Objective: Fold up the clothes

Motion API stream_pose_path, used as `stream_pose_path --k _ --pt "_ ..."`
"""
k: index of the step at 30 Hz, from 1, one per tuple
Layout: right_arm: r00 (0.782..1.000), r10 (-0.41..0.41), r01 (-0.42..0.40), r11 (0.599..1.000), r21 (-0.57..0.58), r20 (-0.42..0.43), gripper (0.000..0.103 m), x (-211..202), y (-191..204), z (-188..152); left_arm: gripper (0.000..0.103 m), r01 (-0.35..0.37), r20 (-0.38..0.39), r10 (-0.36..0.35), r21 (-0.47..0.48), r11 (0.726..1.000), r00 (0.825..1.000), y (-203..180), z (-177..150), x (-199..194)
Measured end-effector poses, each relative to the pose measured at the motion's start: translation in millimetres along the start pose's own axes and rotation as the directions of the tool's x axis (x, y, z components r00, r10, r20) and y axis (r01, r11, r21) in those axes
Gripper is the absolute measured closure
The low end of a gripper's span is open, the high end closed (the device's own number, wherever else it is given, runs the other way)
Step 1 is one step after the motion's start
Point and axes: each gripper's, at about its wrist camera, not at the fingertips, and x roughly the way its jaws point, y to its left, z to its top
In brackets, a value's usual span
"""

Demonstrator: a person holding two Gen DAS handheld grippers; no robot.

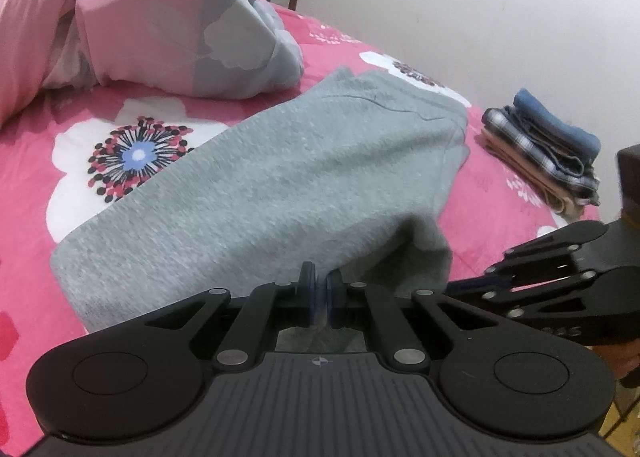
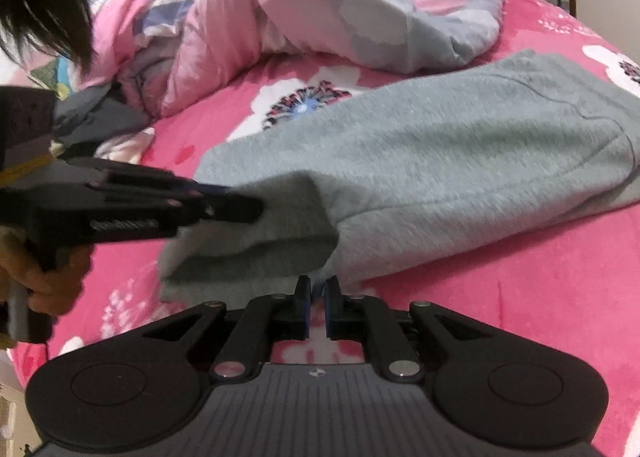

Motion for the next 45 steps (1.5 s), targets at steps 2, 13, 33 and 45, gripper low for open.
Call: stream_pose_path --k 2,13,33,45 --pt "1.000 -0.019 0.019 0.999 -0.032 -0.014 0.096 8.6 1.9 -1.2 0.100 0.000 0.002 0.000 0.009 1.000 1.000 -1.1 -0.2 -0.3" --pt "0.990 0.066 -0.077 0.994 0.081 0.123 0.082 -12.9 5.2 15.5 0.100 0.005 0.000 -0.005 -0.012 1.000 1.000 0.5 -0.9 0.9" --pt "0.999 -0.003 0.002 1.000 0.006 0.048 0.086 18.5 4.9 0.9 0.100 0.003 0.020 -0.003 -0.016 1.000 1.000 -2.2 0.7 -5.4" --pt "0.985 0.039 -0.065 0.987 0.149 0.168 0.086 54.4 -2.6 12.8 0.102 0.046 0.056 -0.043 -0.048 0.998 0.997 -5.7 -0.7 -12.9"
